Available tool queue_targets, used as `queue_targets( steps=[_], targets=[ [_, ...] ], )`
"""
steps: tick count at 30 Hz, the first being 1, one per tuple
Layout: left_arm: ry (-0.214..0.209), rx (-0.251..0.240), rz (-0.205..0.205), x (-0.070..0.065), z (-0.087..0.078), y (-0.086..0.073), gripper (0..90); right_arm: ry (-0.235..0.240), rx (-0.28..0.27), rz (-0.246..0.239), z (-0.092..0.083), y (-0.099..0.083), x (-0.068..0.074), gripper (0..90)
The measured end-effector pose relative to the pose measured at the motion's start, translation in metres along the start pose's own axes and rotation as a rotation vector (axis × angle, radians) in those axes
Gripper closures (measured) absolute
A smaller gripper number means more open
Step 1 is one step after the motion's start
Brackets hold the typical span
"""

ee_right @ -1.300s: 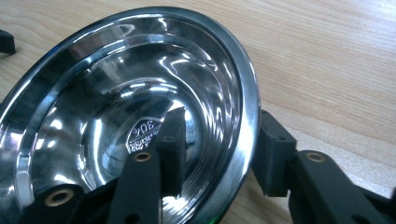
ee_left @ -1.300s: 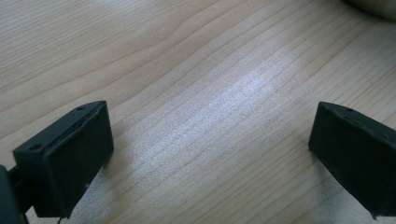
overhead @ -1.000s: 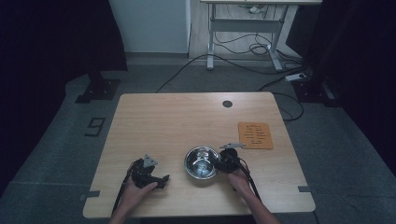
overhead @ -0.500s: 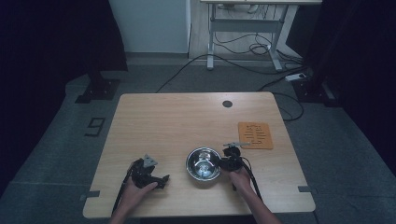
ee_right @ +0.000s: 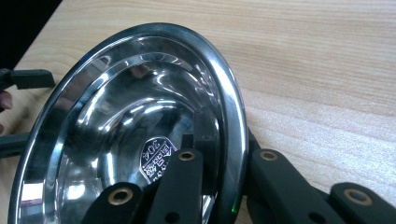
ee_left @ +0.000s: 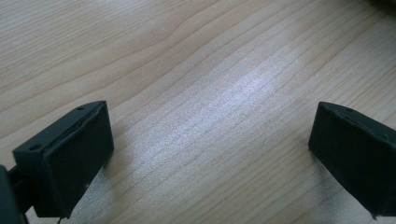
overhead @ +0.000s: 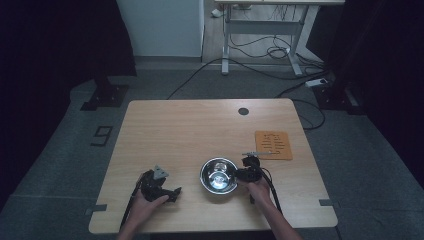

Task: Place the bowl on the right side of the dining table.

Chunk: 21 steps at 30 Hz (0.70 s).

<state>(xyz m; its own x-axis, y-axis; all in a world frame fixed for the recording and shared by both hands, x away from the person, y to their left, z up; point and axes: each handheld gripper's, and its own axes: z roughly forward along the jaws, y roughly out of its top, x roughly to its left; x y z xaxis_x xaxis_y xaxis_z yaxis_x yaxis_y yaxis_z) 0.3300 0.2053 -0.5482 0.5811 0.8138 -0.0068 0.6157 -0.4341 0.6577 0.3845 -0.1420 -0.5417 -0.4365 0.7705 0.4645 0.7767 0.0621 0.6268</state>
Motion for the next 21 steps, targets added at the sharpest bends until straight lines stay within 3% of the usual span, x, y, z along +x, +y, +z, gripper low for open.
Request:
queue_targets(
  steps=[21],
  targets=[
    [0.0, 0.0, 0.0, 0.0, 0.0, 0.0, 0.0, 0.015, -0.073, 0.004, -0.021, 0.01, -0.003, 86.3]
  ],
)
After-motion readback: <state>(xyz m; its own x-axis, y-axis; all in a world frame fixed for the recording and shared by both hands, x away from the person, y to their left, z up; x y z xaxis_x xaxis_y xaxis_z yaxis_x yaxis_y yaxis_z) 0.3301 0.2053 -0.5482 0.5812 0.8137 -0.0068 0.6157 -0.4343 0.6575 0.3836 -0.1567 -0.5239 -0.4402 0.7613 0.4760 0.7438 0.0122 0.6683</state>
